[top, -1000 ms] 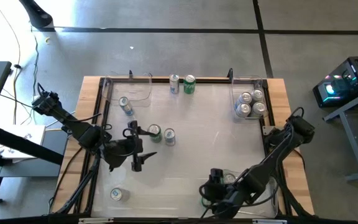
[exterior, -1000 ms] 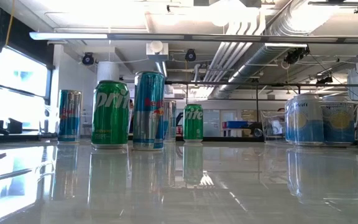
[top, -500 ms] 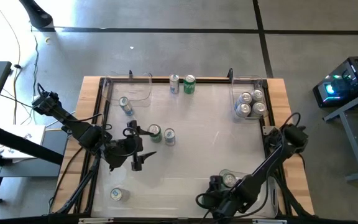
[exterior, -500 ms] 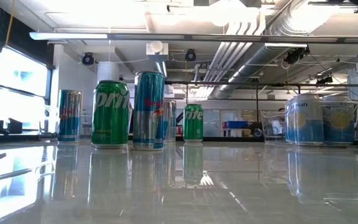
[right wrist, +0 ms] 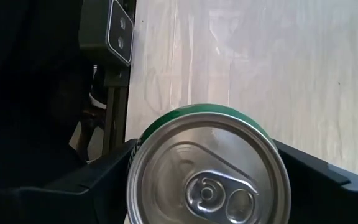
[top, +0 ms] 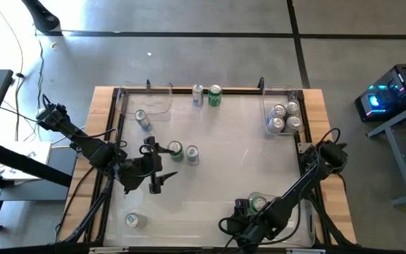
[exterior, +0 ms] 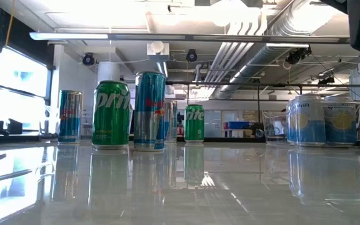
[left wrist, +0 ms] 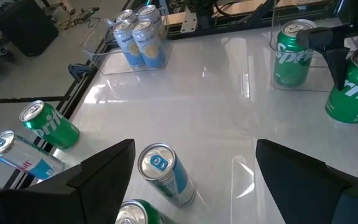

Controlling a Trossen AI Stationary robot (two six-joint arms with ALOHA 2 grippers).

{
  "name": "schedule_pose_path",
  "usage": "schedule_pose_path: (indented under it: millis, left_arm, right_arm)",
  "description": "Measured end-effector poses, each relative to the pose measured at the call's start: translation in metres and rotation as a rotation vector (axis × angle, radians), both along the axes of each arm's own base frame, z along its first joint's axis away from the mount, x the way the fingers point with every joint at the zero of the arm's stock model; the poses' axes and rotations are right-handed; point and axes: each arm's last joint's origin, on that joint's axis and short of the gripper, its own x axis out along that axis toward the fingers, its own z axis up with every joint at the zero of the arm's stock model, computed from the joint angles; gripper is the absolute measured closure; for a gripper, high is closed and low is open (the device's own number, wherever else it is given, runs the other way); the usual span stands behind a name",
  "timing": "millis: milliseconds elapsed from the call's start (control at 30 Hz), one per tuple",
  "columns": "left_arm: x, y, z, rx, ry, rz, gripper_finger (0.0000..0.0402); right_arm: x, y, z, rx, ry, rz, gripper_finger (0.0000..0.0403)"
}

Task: Sort soda cans
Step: Put the bottom green soda can into the bottom transparent bin

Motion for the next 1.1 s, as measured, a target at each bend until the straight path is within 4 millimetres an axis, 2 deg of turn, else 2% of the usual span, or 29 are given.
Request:
schedule_pose_path:
  millis: [67,167,233,433,600,700,800,900,1100]
  left_arm:
    - [0.000,0.000,0.000,0.000,0.000,0.000,0.0073]
    - [0.000,0.000,0.000,0.000,0.000,0.000,0.0073]
    - [0.000,0.000,0.000,0.000,0.000,0.000,0.0073]
    - [0.000,0.000,0.000,-0.002,-0.002,0.000,0.0073]
    - [0.000,0.000,0.000,-0.007,-0.003,0.002,0.0073]
    - [0.000,0.000,0.000,-0.007,-0.002,0.003,0.0073]
    - [0.000,0.000,0.000,-0.006,0.000,0.002,0.0073]
    - [-0.001,-0.001,0.000,-0.005,0.000,-0.001,0.0073]
    - [-0.001,-0.001,0.000,-0.002,0.000,-0.004,0.0073]
  right_arm:
    - [0.001,-0.002,0.001,0.008,0.001,-0.003,0.0113]
    - [0.002,-0.005,0.006,0.015,-0.004,-0.009,0.0113]
    - [0.003,-0.006,0.016,0.017,-0.023,-0.001,0.0113]
    - [0.001,0.000,0.078,0.014,-0.132,0.030,0.0113]
    - [-0.027,0.011,0.122,0.007,-0.102,-0.015,0.0113]
    - [-0.051,0.016,0.137,-0.004,-0.073,-0.087,0.0113]
    - [-0.073,0.020,0.137,-0.048,-0.037,-0.169,0.0113]
    - [-0.086,0.022,0.124,-0.079,0.013,-0.245,0.0113]
    - [-0.086,0.024,0.088,-0.111,0.053,-0.276,0.0113]
